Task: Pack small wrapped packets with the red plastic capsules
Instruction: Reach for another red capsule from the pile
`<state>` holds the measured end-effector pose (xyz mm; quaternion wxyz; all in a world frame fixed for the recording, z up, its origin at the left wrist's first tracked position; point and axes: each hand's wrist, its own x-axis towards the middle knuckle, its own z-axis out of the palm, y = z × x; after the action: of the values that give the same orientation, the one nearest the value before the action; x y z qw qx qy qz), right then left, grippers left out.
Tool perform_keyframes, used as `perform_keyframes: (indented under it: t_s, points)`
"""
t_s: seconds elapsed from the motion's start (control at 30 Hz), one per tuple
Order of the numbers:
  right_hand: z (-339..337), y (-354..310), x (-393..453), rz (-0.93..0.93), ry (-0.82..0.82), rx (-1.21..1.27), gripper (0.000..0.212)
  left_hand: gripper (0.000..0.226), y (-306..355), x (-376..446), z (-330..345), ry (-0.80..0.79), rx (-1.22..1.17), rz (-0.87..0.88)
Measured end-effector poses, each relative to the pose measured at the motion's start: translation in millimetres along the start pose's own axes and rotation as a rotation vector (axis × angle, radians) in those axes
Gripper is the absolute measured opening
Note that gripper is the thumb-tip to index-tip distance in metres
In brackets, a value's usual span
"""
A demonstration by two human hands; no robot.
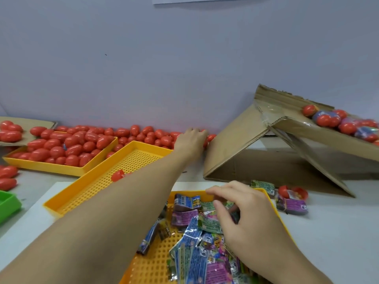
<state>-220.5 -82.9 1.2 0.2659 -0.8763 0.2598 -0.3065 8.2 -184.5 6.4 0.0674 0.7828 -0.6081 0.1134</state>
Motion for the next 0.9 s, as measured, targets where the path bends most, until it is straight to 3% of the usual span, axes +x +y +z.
perform_keyframes:
  t_s: [0.13,0.23,0.33,0.47,0.5,0.63,0.77,0.9]
  points:
    - [-3,1,0,0.015,0.145,0.023,0.023,0.021,3,0,0,0.136,-0.093,-0.021]
    - [-11,5,1,0.034,0.146,0.016,0.022,0.018,4,-8,-12,0.245,-0.463,-0.15]
    - [-18,5,1,0.046,0.024,-0.022,0.02,0.019,5,-24,-31,0.32,-0.788,-0.333]
    - [-15,0,-2,-0.011,-0.114,-0.136,0.016,0.007,11,-66,-59,0.225,-1.19,-0.467]
    - [-12,-1,-3,-0.027,-0.127,-0.18,0.014,0.014,13,-78,-64,0.205,-1.316,-0.49]
    - [-6,-6,-5,-0.045,-0.061,-0.198,0.013,0.021,26,-133,-84,0.131,-1.777,-0.523]
    - [-9,-9,-4,0.021,0.107,0.021,0.015,0.023,37,-173,-85,0.099,-1.949,-0.412]
    - [-9,-13,-3,0.061,0.11,0.247,0.02,0.029,40,-191,-80,0.103,-2.031,-0.368]
